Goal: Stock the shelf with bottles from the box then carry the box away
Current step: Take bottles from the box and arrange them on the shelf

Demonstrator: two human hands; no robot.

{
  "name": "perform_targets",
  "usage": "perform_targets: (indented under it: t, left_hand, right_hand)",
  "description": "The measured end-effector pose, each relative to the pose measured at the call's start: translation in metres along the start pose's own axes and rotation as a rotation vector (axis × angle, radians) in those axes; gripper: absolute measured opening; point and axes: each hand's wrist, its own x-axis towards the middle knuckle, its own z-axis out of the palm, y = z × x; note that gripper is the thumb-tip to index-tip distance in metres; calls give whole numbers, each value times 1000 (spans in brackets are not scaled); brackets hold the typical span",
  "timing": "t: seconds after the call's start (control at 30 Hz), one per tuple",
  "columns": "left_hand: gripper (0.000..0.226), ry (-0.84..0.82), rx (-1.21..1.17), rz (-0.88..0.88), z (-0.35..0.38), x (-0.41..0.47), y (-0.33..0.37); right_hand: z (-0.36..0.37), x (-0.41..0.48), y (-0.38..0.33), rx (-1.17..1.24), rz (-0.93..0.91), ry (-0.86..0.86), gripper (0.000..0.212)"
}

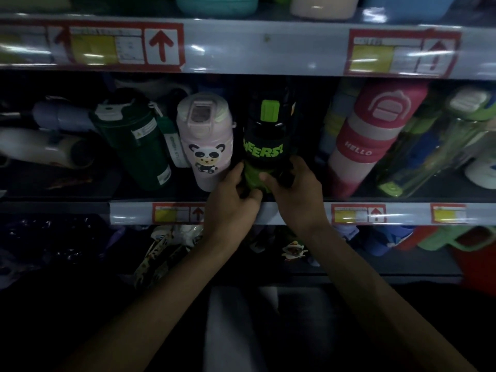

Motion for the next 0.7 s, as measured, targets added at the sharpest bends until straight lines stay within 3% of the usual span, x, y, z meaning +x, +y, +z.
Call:
perform_targets:
  t: [0.33, 0.7]
  left_hand:
    - [40, 74, -117, -72, 4, 6, 1]
    - [49, 19, -141, -54, -1, 4, 3]
  right_hand:
    - [5, -1, 0, -16, 34, 42, 46]
    - [-3, -2, -3, -14, 27, -19, 51]
